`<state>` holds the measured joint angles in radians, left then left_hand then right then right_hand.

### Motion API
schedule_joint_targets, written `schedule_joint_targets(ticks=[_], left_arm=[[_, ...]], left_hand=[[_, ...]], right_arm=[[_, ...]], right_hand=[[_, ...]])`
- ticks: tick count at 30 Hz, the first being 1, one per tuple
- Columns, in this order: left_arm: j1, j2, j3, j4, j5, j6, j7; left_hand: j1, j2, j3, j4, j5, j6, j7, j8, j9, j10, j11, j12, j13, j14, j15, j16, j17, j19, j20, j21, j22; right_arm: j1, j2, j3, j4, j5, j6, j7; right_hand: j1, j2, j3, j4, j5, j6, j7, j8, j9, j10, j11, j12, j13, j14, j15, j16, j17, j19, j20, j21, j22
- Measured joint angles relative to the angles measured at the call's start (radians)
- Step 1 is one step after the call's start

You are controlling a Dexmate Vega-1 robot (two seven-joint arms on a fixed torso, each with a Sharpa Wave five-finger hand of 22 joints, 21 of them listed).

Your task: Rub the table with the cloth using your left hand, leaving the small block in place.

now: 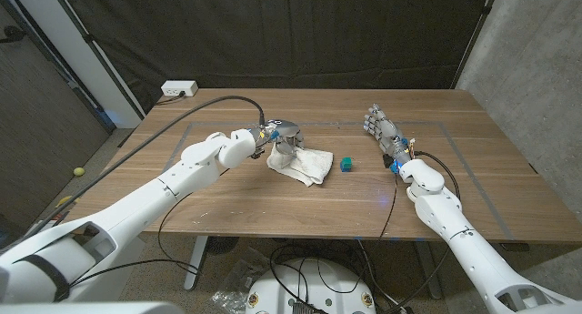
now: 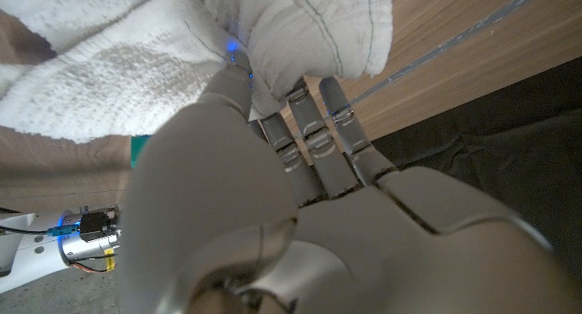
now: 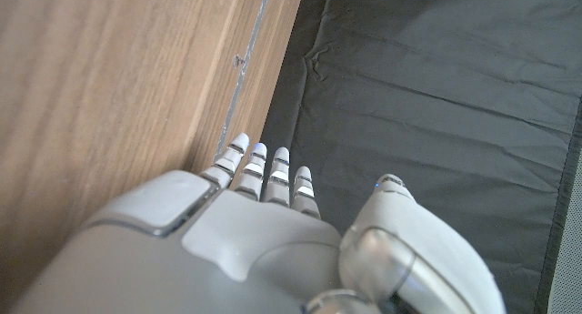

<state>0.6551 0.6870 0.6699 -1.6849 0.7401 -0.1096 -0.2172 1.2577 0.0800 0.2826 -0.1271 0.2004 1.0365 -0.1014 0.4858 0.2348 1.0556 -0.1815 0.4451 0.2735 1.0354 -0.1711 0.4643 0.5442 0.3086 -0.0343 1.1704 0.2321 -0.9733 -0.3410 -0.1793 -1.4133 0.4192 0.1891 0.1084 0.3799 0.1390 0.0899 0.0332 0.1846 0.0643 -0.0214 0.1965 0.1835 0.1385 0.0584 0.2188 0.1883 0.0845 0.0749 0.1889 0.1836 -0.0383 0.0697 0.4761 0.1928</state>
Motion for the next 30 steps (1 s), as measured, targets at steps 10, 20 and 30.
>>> schedule_joint_targets(ticks=[10, 20, 30], left_arm=[[0.043, 0.026, -0.031, -0.080, -0.015, -0.028, -0.054], [0.078, 0.042, -0.046, -0.138, -0.017, -0.055, -0.109], [0.099, 0.043, -0.045, -0.158, 0.006, -0.083, -0.131]], left_hand=[[0.000, 0.000, 0.000, 0.000, 0.000, 0.000, 0.000, 0.000, -0.005, 0.000, 0.000, 0.000, 0.000, 0.000, 0.000, -0.009, 0.005, -0.008, -0.003, 0.010, -0.007], [0.000, 0.000, 0.000, 0.000, 0.000, 0.000, 0.000, -0.001, -0.011, 0.000, 0.000, 0.002, 0.000, 0.002, 0.002, -0.017, 0.015, -0.007, -0.003, 0.017, -0.014], [0.011, -0.006, 0.000, 0.000, -0.001, 0.014, -0.014, -0.005, -0.026, 0.001, 0.001, 0.004, 0.000, 0.024, -0.009, -0.029, 0.014, 0.004, -0.007, 0.043, -0.023]], right_arm=[[-0.021, -0.007, -0.007, -0.034, -0.002, 0.007, -0.016], [-0.051, -0.017, -0.012, -0.070, -0.002, 0.013, -0.034], [-0.077, -0.026, -0.012, -0.096, 0.003, 0.017, -0.044]], right_hand=[[0.000, 0.000, 0.000, 0.000, 0.000, 0.000, 0.000, 0.000, 0.000, 0.000, 0.000, 0.000, 0.000, 0.000, 0.000, 0.000, 0.000, 0.000, 0.000, 0.000, 0.000], [-0.004, -0.005, 0.000, 0.000, 0.000, 0.000, 0.000, 0.000, 0.000, 0.000, 0.000, 0.000, 0.000, 0.000, 0.000, 0.000, 0.000, 0.000, 0.000, 0.000, 0.000], [-0.005, -0.005, 0.000, 0.000, 0.000, 0.000, 0.000, 0.000, 0.000, 0.000, 0.000, 0.000, 0.000, 0.000, 0.000, 0.000, 0.000, 0.007, 0.007, -0.009, 0.000]])
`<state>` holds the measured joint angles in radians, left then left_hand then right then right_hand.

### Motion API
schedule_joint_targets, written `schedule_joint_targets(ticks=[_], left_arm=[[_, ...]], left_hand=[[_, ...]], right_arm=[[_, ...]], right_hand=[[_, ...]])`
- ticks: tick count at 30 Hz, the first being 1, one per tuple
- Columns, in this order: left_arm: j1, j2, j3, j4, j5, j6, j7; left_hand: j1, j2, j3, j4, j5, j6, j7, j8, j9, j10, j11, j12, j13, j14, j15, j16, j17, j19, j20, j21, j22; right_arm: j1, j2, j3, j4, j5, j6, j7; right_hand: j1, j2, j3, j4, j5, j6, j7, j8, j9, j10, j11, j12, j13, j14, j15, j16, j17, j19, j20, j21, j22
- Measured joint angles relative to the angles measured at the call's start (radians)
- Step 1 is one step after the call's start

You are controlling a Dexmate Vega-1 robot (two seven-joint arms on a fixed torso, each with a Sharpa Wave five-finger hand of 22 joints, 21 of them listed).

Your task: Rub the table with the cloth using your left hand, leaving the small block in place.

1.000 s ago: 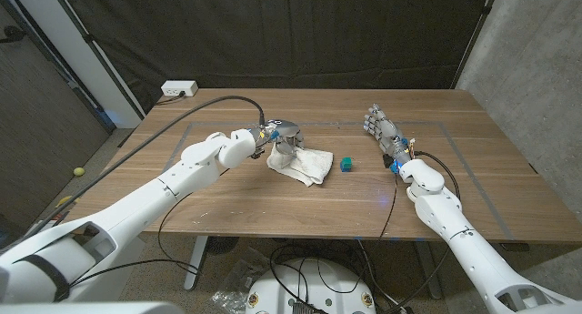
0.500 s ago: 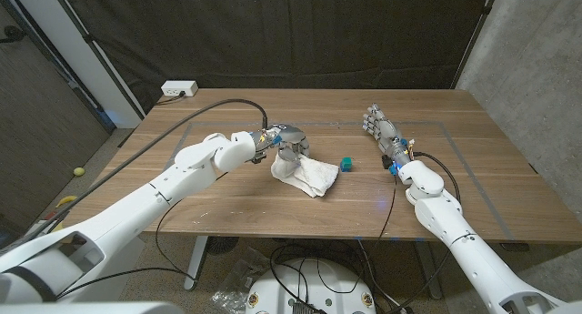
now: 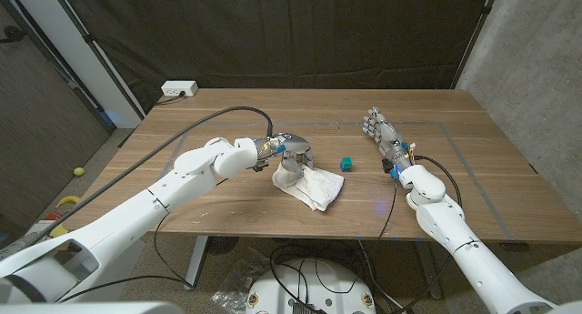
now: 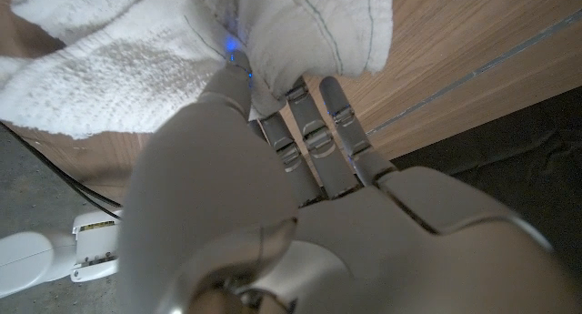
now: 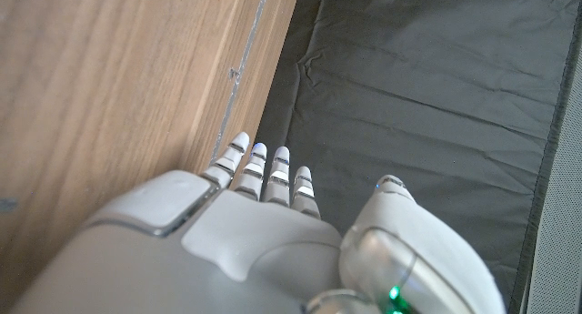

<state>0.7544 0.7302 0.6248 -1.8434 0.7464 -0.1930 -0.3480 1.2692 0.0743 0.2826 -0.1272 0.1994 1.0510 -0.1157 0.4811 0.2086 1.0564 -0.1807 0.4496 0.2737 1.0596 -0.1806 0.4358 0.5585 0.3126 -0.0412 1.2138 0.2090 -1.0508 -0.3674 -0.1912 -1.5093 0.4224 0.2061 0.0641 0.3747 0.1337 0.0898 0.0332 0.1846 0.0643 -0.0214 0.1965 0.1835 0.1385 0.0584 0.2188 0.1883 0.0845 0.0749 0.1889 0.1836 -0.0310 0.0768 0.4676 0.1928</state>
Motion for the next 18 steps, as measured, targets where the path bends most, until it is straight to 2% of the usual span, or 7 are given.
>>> schedule_joint_targets(ticks=[11, 18], left_arm=[[0.032, 0.013, 0.015, -0.018, 0.111, -0.015, 0.021], [0.056, 0.025, 0.017, -0.037, 0.139, -0.014, 0.024]], left_hand=[[0.001, -0.001, 0.000, 0.000, -0.003, 0.012, 0.002, -0.004, -0.011, 0.007, 0.007, 0.000, 0.000, 0.017, -0.009, -0.018, 0.000, 0.009, -0.002, 0.011, -0.009], [0.001, -0.002, 0.000, 0.000, -0.004, 0.012, 0.002, -0.009, -0.015, 0.007, 0.007, 0.000, 0.000, 0.023, -0.012, -0.022, -0.001, 0.009, -0.002, 0.018, -0.009]], right_arm=[[-0.012, -0.005, 0.003, -0.007, 0.006, 0.004, -0.002], [-0.012, -0.005, 0.003, -0.006, 0.007, 0.008, 0.002]], right_hand=[[0.000, 0.000, 0.000, 0.000, 0.000, 0.000, 0.000, 0.000, 0.000, 0.004, 0.004, 0.000, 0.000, 0.000, 0.000, 0.000, 0.000, 0.000, 0.000, 0.000, 0.000], [-0.004, -0.004, 0.000, 0.000, 0.000, 0.004, -0.004, 0.000, 0.000, 0.004, 0.004, 0.000, 0.000, 0.000, 0.000, 0.000, 0.000, 0.000, 0.000, 0.000, 0.000]])
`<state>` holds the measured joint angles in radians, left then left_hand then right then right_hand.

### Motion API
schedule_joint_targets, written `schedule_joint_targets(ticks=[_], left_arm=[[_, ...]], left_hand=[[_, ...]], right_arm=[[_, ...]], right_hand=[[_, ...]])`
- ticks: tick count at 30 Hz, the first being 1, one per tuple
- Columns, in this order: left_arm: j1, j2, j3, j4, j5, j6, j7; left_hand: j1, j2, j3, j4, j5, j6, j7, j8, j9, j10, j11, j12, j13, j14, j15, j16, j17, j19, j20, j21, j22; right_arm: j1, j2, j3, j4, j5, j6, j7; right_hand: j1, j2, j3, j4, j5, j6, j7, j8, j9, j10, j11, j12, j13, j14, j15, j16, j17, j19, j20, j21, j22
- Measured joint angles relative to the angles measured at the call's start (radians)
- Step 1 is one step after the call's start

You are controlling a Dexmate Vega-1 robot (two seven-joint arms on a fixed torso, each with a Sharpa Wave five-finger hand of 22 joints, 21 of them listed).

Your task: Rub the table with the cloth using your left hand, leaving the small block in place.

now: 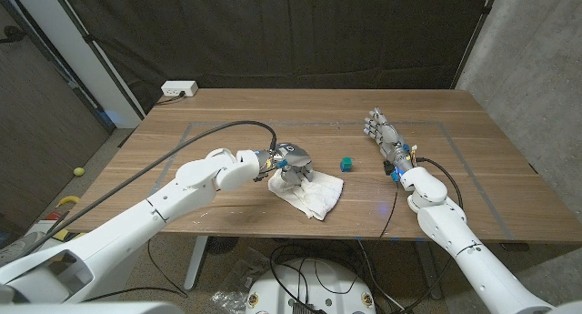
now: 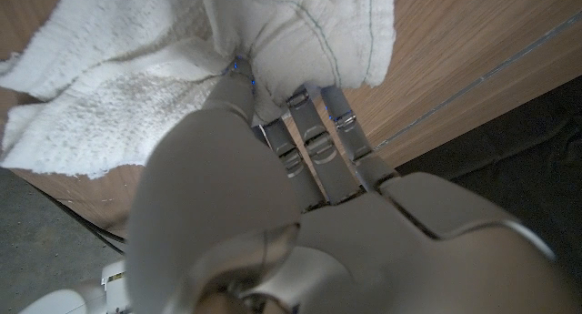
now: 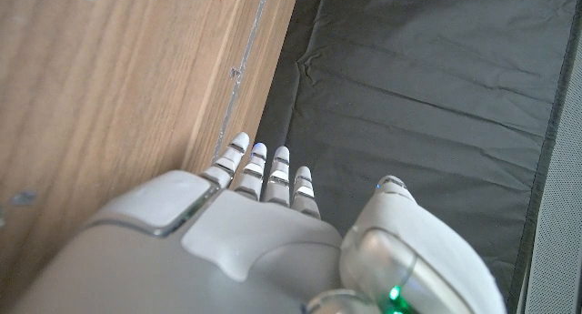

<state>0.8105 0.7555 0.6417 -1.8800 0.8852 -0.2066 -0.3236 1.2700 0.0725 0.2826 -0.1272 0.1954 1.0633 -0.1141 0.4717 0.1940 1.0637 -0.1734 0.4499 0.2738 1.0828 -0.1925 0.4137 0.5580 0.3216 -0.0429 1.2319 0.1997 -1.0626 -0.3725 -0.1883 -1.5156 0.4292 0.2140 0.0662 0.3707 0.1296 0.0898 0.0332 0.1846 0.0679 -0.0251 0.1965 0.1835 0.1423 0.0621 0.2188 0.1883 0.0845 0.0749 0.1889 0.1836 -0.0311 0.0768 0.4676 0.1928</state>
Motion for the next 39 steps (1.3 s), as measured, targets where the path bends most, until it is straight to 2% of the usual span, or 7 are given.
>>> schedule_joint_targets(ticks=[12, 13, 20, 26, 27, 28, 39], left_arm=[[0.068, 0.046, -0.034, -0.067, 0.000, 0.000, 0.000], [0.078, 0.053, -0.038, -0.078, 0.089, 0.107, -0.056], [0.123, 0.087, -0.064, -0.123, 0.149, 0.180, -0.089], [0.154, 0.113, -0.083, -0.167, 0.149, 0.180, -0.089], [0.155, 0.114, -0.084, -0.168, 0.206, 0.271, -0.193], [0.160, 0.122, -0.088, -0.176, 0.218, 0.289, -0.206], [0.180, 0.144, -0.101, -0.194, 0.242, 0.330, -0.209]], left_hand=[[0.001, -0.007, 0.000, 0.000, -0.004, 0.000, 0.000, -0.005, -0.001, 0.000, 0.000, 0.000, 0.000, 0.005, -0.005, -0.008, 0.000, 0.000, 0.000, 0.004, -0.005], [0.001, -0.007, 0.000, 0.000, -0.004, 0.000, 0.000, -0.006, -0.001, 0.000, 0.000, 0.000, 0.000, 0.005, -0.005, -0.014, 0.000, 0.000, 0.000, 0.007, -0.005], [0.006, -0.017, 0.000, 0.000, -0.004, 0.000, 0.000, -0.010, -0.004, 0.000, 0.000, 0.000, 0.000, 0.012, -0.006, -0.016, 0.001, 0.000, 0.000, 0.011, -0.005], [0.006, -0.017, 0.000, 0.000, -0.004, 0.004, -0.004, -0.010, -0.004, 0.000, 0.000, 0.012, 0.000, 0.013, -0.006, -0.020, 0.001, 0.000, 0.000, 0.011, -0.005], [0.006, -0.017, 0.000, 0.000, -0.004, 0.004, -0.004, -0.013, -0.002, 0.000, 0.000, 0.014, 0.001, 0.014, -0.007, -0.023, 0.001, 0.000, 0.000, 0.014, -0.005], [0.006, -0.017, 0.001, -0.001, -0.004, 0.005, -0.005, -0.013, -0.001, 0.000, 0.000, 0.015, 0.002, 0.015, -0.008, -0.023, 0.001, 0.000, 0.000, 0.015, -0.005], [0.006, -0.017, 0.005, -0.001, -0.003, 0.007, -0.007, -0.017, -0.004, 0.009, -0.001, 0.016, 0.003, 0.017, -0.007, -0.031, 0.008, -0.004, 0.004, 0.015, -0.005]], right_arm=[[0.000, 0.000, 0.000, 0.000, 0.000, 0.009, 0.019], [0.044, 0.009, -0.020, 0.047, 0.000, 0.010, 0.022], [0.065, 0.015, -0.030, 0.067, 0.000, 0.012, 0.035], [0.065, 0.015, -0.030, 0.067, 0.000, 0.013, 0.046], [0.083, 0.020, -0.037, 0.089, 0.000, 0.013, 0.047], [0.087, 0.022, -0.038, 0.093, 0.000, 0.013, 0.049], [0.099, 0.026, -0.041, 0.108, -0.003, 0.014, 0.055]], right_hand=[[0.000, 0.000, 0.000, 0.000, 0.000, 0.000, 0.000, 0.000, 0.000, 0.000, 0.000, 0.000, 0.000, 0.000, 0.000, 0.000, 0.000, 0.000, 0.000, 0.000, 0.000], [0.000, 0.000, 0.000, 0.000, 0.000, 0.000, 0.000, 0.000, 0.000, 0.000, 0.000, 0.000, 0.000, 0.000, 0.000, 0.000, 0.000, 0.000, 0.000, 0.000, 0.000], [-0.004, 0.004, 0.000, 0.000, 0.000, 0.000, 0.000, 0.000, 0.000, 0.000, 0.000, 0.000, 0.000, 0.000, 0.000, 0.000, 0.000, 0.000, 0.000, 0.000, 0.000], [-0.008, 0.000, 0.000, 0.000, 0.000, 0.000, 0.000, 0.000, 0.000, 0.000, 0.000, 0.000, 0.000, 0.000, 0.000, 0.000, 0.000, 0.000, 0.000, 0.000, 0.000], [-0.008, 0.000, 0.000, 0.000, 0.000, 0.000, 0.000, 0.000, 0.000, 0.000, 0.000, 0.000, 0.000, 0.000, 0.000, 0.000, 0.000, 0.000, 0.000, 0.000, 0.000], [-0.008, 0.000, 0.000, 0.000, 0.000, 0.000, 0.000, 0.000, 0.000, 0.000, 0.000, 0.000, 0.000, 0.000, 0.000, 0.000, 0.000, 0.000, 0.000, 0.000, 0.000], [-0.008, 0.000, 0.000, 0.000, 0.000, 0.000, 0.000, 0.000, 0.000, 0.000, 0.000, 0.000, 0.000, 0.000, 0.000, 0.000, 0.000, 0.000, 0.000, 0.000, 0.000]])
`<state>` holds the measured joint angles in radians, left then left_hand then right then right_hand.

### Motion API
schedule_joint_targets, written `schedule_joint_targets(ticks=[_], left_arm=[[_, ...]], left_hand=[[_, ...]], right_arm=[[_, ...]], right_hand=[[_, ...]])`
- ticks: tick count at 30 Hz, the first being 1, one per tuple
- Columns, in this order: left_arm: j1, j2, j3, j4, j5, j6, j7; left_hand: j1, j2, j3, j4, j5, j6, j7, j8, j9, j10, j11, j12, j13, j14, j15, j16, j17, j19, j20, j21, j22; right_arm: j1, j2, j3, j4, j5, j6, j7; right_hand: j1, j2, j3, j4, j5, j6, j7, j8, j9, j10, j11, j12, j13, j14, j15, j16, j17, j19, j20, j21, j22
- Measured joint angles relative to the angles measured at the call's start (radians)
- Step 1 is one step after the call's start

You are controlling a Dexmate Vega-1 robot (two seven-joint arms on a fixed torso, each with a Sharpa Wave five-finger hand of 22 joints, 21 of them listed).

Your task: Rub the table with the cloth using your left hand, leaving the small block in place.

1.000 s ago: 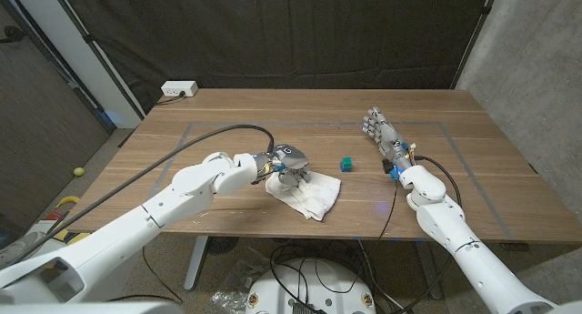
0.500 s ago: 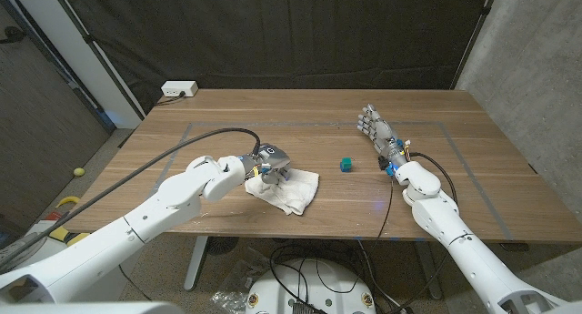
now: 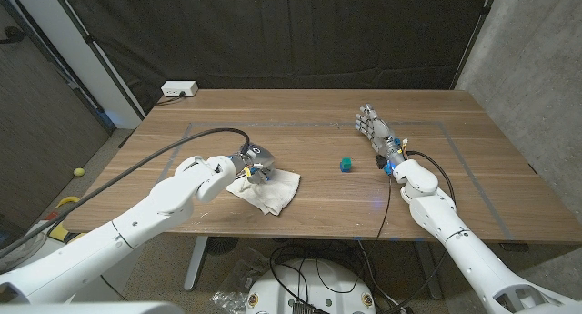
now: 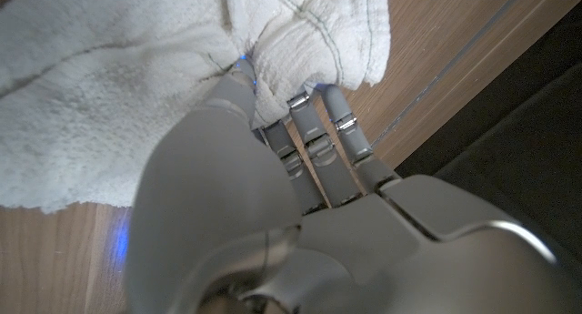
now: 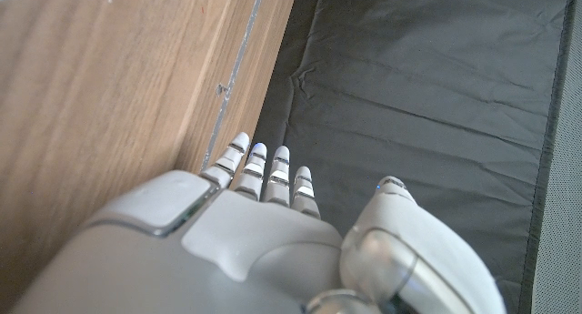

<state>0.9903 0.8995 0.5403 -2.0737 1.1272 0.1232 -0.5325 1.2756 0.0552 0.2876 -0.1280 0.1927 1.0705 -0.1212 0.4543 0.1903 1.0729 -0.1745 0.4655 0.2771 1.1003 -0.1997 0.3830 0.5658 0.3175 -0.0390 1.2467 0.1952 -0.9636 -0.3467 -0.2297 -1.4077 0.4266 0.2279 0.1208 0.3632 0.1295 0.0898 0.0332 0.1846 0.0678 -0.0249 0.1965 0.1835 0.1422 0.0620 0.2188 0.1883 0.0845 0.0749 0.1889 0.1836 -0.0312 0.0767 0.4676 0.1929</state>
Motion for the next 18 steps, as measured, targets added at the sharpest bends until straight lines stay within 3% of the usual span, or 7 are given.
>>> schedule_joint_targets(ticks=[3, 7, 13, 18], left_arm=[[-0.008, -0.006, 0.000, 0.008, -0.008, -0.010, -0.007], [-0.026, -0.021, 0.005, 0.031, -0.023, -0.040, -0.008], [-0.056, -0.047, 0.011, 0.084, -0.045, -0.083, -0.007], [-0.086, -0.081, 0.026, 0.150, -0.082, -0.167, 0.135]], left_hand=[[-0.005, -0.005, 0.000, 0.000, 0.000, 0.006, 0.002, 0.000, 0.000, 0.006, 0.001, 0.000, 0.000, 0.000, 0.000, 0.000, 0.000, 0.000, 0.000, 0.008, 0.000], [-0.005, -0.005, 0.005, -0.004, 0.000, 0.039, 0.035, -0.004, 0.002, 0.013, 0.003, 0.000, 0.052, 0.004, 0.004, 0.000, -0.001, 0.000, 0.000, 0.008, 0.000], [-0.005, -0.005, 0.006, -0.006, 0.010, 0.050, 0.050, -0.004, 0.004, 0.013, 0.002, -0.001, 0.114, 0.006, 0.006, -0.006, 0.000, 0.000, 0.000, 0.008, -0.005], [-0.005, -0.005, 0.009, -0.003, 0.004, 0.050, 0.050, -0.006, 0.003, 0.010, 0.000, -0.006, 0.114, 0.007, 0.007, -0.009, -0.001, 0.000, 0.000, 0.008, -0.005]], right_arm=[[0.000, 0.000, 0.000, 0.000, -0.001, 0.000, -0.001], [-0.005, -0.004, 0.004, -0.010, -0.003, -0.002, -0.007], [-0.014, -0.009, 0.009, -0.021, -0.004, -0.008, -0.020], [-0.028, -0.015, 0.019, -0.034, -0.004, -0.011, -0.029]], right_hand=[[0.000, 0.000, 0.000, 0.000, 0.000, 0.000, 0.000, 0.000, 0.000, 0.004, 0.004, 0.000, 0.000, 0.000, 0.000, 0.000, 0.000, 0.000, 0.000, 0.000, 0.000], [0.000, 0.000, 0.000, 0.000, 0.000, 0.000, 0.000, 0.000, 0.000, 0.004, 0.004, 0.000, 0.000, 0.000, 0.000, 0.000, 0.000, 0.000, 0.000, 0.000, 0.000], [0.000, 0.000, 0.000, 0.000, 0.000, 0.000, 0.000, 0.000, 0.000, 0.007, 0.000, 0.000, 0.000, 0.000, 0.000, 0.000, 0.000, 0.000, 0.000, -0.006, 0.000], [0.000, 0.000, 0.000, 0.000, 0.000, 0.000, 0.000, 0.000, 0.000, 0.007, 0.000, 0.000, 0.000, 0.000, 0.000, 0.000, 0.000, 0.000, 0.000, -0.006, 0.000]])
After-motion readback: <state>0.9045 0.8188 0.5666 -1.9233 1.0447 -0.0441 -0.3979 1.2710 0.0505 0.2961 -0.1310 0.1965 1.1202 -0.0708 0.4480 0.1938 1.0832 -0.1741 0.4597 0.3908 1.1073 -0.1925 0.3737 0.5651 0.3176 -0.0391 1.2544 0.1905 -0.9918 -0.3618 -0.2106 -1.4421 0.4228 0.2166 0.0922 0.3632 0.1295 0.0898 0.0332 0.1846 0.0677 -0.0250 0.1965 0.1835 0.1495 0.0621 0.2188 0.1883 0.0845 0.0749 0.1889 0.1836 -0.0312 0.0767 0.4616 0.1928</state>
